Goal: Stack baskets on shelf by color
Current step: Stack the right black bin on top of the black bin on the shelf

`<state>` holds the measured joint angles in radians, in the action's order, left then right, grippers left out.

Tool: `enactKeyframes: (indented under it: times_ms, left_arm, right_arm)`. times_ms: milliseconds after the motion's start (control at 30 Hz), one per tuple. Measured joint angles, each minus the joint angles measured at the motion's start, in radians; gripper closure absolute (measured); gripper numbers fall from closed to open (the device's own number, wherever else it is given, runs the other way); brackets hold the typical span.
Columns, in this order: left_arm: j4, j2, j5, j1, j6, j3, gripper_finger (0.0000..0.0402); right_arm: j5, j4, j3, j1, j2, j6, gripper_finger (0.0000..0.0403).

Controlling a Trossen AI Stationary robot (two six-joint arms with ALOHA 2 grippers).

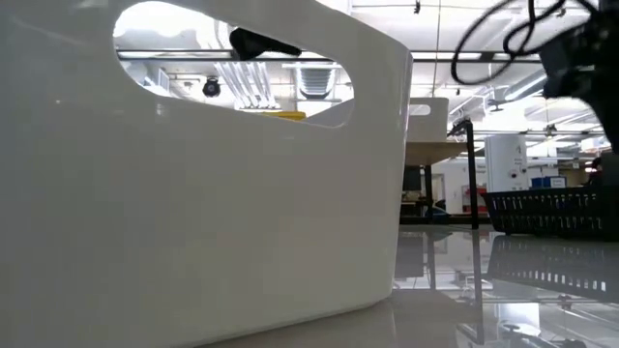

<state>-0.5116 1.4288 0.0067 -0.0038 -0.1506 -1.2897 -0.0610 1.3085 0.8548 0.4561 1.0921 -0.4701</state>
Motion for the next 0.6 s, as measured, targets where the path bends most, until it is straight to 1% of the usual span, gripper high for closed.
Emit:
enactKeyframes:
  times_ms: [133,233,367,467,600]
  left_arm:
    - [0.16,-0.001,-0.001,-0.076,-0.078,0.087,0.0279]
    - [0.259,0.005,-0.006,-0.11,-0.136,0.136,0.0279]
    - [0.32,0.006,-0.008,-0.125,-0.184,0.182,0.0279]
    - [0.337,0.005,-0.016,-0.123,-0.186,0.203,0.0279]
    - [0.352,0.006,-0.016,-0.121,-0.186,0.194,0.0279]
  right_arm:
    - [-0.008,-0.103,-0.089,-0.015,-0.019,0.045,0.0248]
    - [-0.041,-0.166,-0.132,-0.017,-0.005,0.068,0.0255]
    - [-0.045,-0.242,-0.169,-0.016,0.034,0.079,0.0265]
    - [-0.044,-0.231,-0.175,-0.016,0.071,0.073,0.0274]
    - [-0.046,-0.238,-0.176,-0.016,0.117,0.065,0.0291]
